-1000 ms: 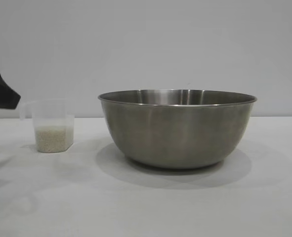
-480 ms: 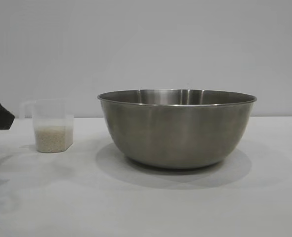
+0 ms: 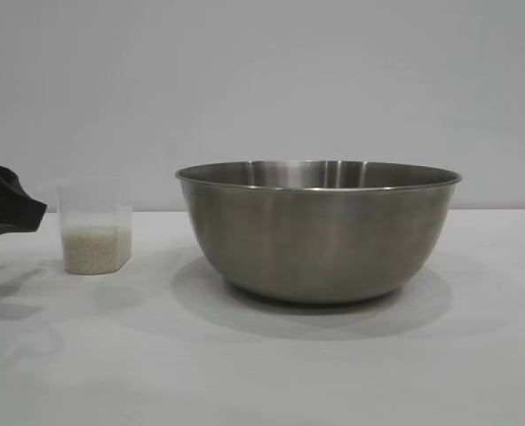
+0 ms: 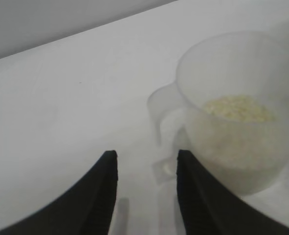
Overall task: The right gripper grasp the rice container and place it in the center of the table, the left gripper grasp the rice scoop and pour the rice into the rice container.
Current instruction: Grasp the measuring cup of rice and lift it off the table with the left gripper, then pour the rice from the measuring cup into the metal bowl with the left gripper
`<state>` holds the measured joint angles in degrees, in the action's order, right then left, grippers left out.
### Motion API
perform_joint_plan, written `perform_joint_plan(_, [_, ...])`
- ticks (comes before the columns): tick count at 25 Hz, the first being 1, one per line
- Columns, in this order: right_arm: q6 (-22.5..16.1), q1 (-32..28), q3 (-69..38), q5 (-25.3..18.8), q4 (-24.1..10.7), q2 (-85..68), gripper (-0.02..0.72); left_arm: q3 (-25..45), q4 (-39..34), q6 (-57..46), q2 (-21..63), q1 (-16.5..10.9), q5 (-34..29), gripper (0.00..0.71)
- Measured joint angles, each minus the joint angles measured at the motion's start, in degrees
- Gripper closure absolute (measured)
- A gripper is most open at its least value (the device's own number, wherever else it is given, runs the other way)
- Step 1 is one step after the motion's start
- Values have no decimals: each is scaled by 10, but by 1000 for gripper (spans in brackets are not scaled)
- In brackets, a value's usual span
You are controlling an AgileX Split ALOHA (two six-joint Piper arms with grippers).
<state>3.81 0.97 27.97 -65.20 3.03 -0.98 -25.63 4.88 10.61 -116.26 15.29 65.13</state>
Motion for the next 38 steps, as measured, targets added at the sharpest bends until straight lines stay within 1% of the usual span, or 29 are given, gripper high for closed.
perform_joint_plan(7, [0, 0, 0, 0, 0, 0, 314, -26, 0, 0, -27, 0, 0, 485])
perform_joint_plan(16, [0, 0, 0, 0, 0, 0, 314, -84, 1, 0, -39, 0, 0, 485])
perform_joint_plan(17, [0, 0, 0, 0, 0, 0, 314, -90, 1, 0, -39, 0, 0, 583])
perform_joint_plan(18, [0, 0, 0, 0, 0, 0, 314, -97, 0, 0, -39, 0, 0, 635])
perform_joint_plan(20, [0, 0, 0, 0, 0, 0, 314, -113, -7, 0, -39, 0, 0, 710])
perform_joint_plan(22, [0, 0, 0, 0, 0, 0, 314, -126, -22, 0, -39, 0, -2, 710])
perform_joint_plan(25, [0, 0, 0, 0, 0, 0, 314, -145, -70, 5, -36, 0, -3, 710])
perform_joint_plan(28, [0, 0, 0, 0, 0, 0, 314, -161, -129, 47, -18, 0, -4, 710])
perform_joint_plan(31, [0, 0, 0, 0, 0, 0, 314, -182, -194, 109, 11, 0, -4, 710])
perform_joint_plan(34, [0, 0, 0, 0, 1, 0, 314, -206, -237, 192, 37, 0, -6, 710])
perform_joint_plan(36, [0, 0, 0, 0, 2, 0, 314, -221, -273, 249, 53, 0, -21, 710])
perform_joint_plan(38, [0, 0, 0, 0, 2, 0, 314, -238, -333, 303, 68, 0, -42, 710])
